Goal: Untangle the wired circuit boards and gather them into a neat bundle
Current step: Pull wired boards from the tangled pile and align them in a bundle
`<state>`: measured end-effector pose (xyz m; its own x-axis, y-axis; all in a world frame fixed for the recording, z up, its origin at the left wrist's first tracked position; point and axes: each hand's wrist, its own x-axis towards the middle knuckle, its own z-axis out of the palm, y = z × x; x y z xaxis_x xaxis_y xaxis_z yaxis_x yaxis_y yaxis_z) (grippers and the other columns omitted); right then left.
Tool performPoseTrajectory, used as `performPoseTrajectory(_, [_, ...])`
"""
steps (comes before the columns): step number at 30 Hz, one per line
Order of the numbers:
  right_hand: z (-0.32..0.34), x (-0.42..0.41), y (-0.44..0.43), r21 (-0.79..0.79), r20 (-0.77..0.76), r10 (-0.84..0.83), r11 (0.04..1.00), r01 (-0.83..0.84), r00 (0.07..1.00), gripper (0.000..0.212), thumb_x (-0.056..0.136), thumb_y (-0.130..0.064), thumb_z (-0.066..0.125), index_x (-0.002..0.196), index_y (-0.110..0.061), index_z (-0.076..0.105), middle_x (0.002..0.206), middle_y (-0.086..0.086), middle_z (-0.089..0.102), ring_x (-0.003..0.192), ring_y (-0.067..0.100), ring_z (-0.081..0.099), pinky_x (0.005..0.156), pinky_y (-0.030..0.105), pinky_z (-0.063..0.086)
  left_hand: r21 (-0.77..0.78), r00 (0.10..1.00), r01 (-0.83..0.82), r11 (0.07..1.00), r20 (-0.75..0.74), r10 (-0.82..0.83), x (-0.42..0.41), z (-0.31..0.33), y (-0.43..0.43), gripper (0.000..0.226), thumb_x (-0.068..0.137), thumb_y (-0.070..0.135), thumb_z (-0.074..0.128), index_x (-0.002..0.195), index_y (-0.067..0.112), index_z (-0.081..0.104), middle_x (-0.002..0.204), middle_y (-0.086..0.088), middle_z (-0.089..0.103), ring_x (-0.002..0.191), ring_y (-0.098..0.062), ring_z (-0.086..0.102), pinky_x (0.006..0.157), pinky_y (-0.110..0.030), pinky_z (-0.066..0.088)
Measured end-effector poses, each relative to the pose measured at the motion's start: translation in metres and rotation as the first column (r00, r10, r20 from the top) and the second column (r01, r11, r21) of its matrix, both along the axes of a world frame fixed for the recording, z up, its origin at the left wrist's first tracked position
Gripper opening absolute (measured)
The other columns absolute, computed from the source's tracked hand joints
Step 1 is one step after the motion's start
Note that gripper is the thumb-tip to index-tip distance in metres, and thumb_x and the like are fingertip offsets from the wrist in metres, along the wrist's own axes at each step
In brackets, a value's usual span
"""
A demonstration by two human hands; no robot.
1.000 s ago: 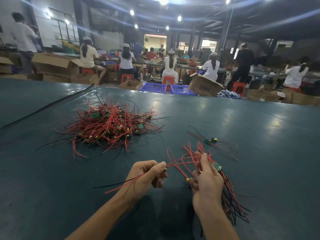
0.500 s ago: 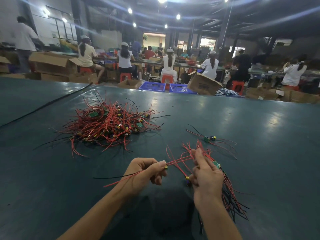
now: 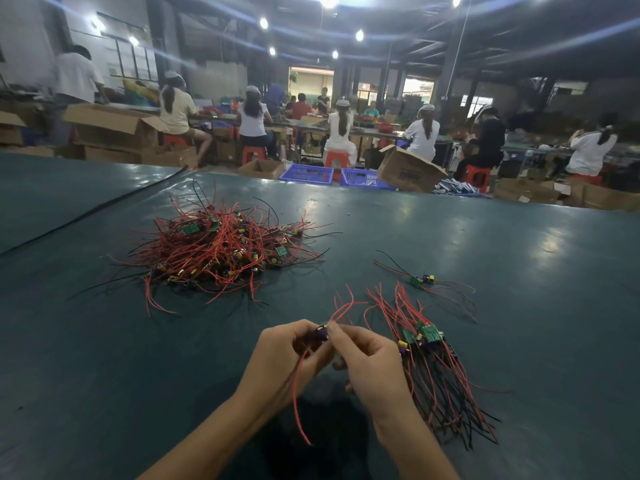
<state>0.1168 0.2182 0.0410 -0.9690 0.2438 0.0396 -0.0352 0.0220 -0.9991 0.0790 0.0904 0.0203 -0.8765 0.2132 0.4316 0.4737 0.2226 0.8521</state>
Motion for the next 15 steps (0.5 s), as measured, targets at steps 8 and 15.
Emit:
performPoseTrajectory(8, [0.001,-0.004,0.015,-0.121,0.036,-0.093,0.988,0.097,0.995,0.013,0.090,-0.015,0.068,0.079,-0.008,0.071,0.062,0.009,0.068,0.055,0.016,0.065,0.046,0.030,0.054,-0.446,0.939,-0.108,0.888,-0.338,-0.056,0.008,0.003,-0.004,0.034,0.087,0.045,0.055,0.115,0.030,0.067,0.083,0.016,0.066,0.071,-0.005,0.059,0.066,-0.028,0.052])
performPoseTrajectory(15, [-0.006,-0.007,0.052,0.474,-0.105,-0.307,0.821,0.319,0.946,0.018,0.088,-0.024,0.069,0.104,-0.016,0.073,0.083,-0.006,0.072,0.078,0.010,0.068,0.076,0.032,0.056,-0.433,0.818,-0.524,0.733,-0.494,0.294,-0.024,0.006,-0.043,0.030,0.082,0.027,0.068,0.110,0.015,0.070,0.119,-0.005,0.062,0.111,-0.026,0.057,0.091,-0.042,0.046])
